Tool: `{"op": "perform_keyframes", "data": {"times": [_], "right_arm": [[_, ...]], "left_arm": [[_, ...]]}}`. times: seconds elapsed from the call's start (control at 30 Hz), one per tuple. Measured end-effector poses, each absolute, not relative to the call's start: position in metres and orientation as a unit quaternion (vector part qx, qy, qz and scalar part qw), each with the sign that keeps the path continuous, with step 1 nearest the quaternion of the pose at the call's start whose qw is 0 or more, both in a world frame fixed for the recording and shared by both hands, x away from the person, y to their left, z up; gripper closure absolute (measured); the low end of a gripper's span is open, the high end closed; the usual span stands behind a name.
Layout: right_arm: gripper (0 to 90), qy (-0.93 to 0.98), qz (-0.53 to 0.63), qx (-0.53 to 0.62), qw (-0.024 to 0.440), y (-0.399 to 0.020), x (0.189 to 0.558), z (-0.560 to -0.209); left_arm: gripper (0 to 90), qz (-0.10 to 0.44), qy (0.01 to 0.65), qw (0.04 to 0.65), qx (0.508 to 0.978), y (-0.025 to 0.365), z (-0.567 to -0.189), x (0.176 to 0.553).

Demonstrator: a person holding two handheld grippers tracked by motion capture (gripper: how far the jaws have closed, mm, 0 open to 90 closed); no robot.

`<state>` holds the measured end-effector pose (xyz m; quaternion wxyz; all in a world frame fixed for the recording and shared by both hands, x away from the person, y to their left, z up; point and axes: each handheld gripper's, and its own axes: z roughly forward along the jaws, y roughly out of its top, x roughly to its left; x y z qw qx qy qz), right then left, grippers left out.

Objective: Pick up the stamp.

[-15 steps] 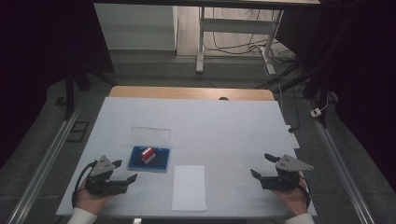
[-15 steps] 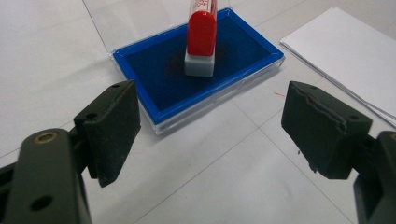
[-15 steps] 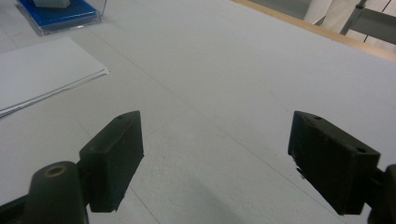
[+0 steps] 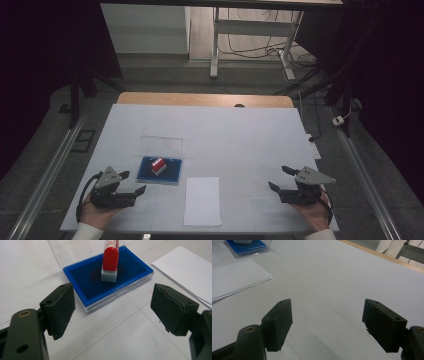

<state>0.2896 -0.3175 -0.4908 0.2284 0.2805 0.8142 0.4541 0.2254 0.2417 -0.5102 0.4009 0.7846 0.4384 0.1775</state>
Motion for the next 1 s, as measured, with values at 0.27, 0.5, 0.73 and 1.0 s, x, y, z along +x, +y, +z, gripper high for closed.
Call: {"op": "perform_keyframes", "data": {"times": [0.27,0.5,0.73,1.0], "right_arm": [[24.5,0.817,0.451,0.278,0.229,-0.316,0.289,-0.492],[25.5,0.820,0.447,0.277,0.227,-0.316,0.289,-0.495],[26.0,0.819,0.451,0.278,0.221,-0.315,0.290,-0.497],[27.0,0.818,0.454,0.278,0.218,-0.316,0.288,-0.498]], "left_arm": [[20.1,0.179,0.437,0.403,0.784,0.242,-0.509,0.225],[20.3,0.176,0.432,0.404,0.787,0.241,-0.505,0.227],[21.3,0.173,0.419,0.403,0.795,0.235,-0.496,0.233],[22.3,0.166,0.410,0.394,0.806,0.228,-0.486,0.245]]}}
